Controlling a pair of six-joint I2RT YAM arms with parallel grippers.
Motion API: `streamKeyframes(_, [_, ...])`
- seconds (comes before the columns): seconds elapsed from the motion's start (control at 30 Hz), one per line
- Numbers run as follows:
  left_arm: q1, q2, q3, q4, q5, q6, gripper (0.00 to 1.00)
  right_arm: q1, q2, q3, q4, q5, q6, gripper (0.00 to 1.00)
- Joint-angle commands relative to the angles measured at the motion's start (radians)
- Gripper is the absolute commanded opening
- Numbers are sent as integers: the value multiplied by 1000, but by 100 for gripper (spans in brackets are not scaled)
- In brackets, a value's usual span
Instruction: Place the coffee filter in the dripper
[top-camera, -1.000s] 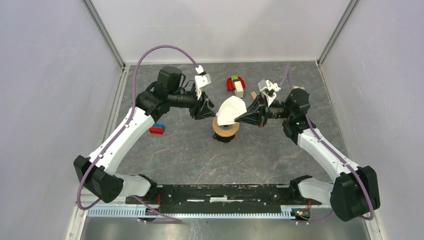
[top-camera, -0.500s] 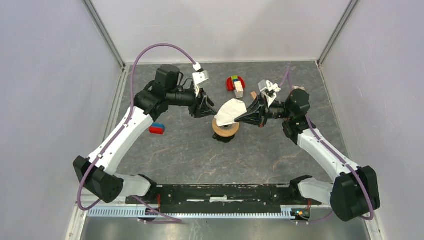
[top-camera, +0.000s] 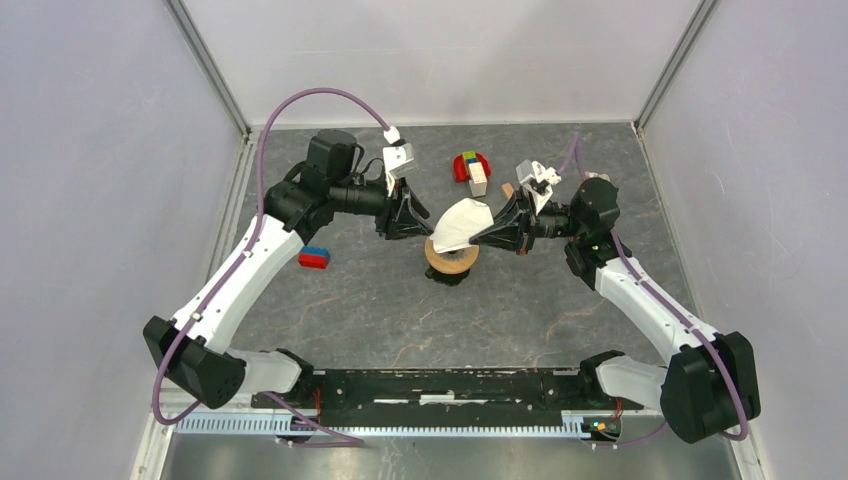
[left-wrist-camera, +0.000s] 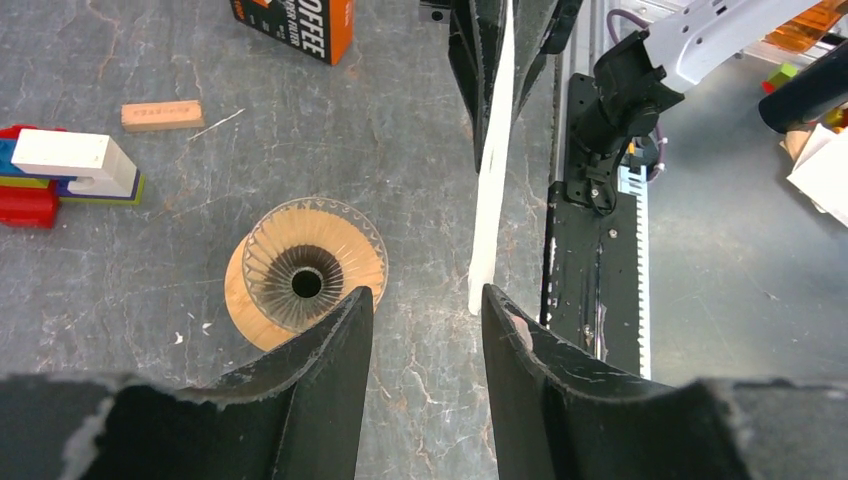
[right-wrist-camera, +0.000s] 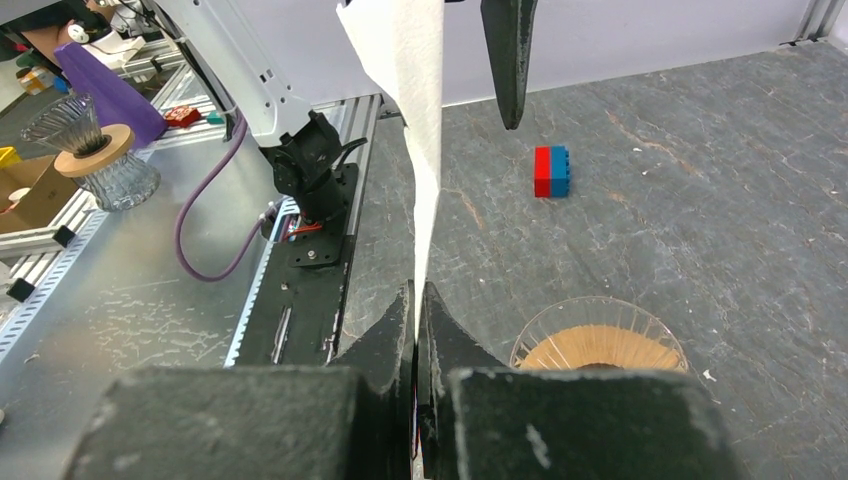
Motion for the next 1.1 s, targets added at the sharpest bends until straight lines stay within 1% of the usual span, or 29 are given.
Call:
streamKeyframes(0.0, [0,-8,17,44,57,-44,51,0,-6,13,-6,13,-26,0])
streamKeyframes(0.17, [-1,-5,-2,57,42,-38,50,0,-3,20,-4,10,-20,0])
streamKeyframes(0.4, [-1,11,2,119,2,-67,49,0,-15,12,3,-4,-20,0])
streamKeyframes(0.63, [-1,7,-7,119,8,-66,49,0,-12,14,8,-4,-16,0])
streamKeyframes(0.9, [3,-9,-13,65,-27,-3,48,0,-13,12,10,-9,-15,0])
streamKeyframes(1.07, [4,-20,-35,58,-3,-5,48,0,-11,14,10,-3,-12,0])
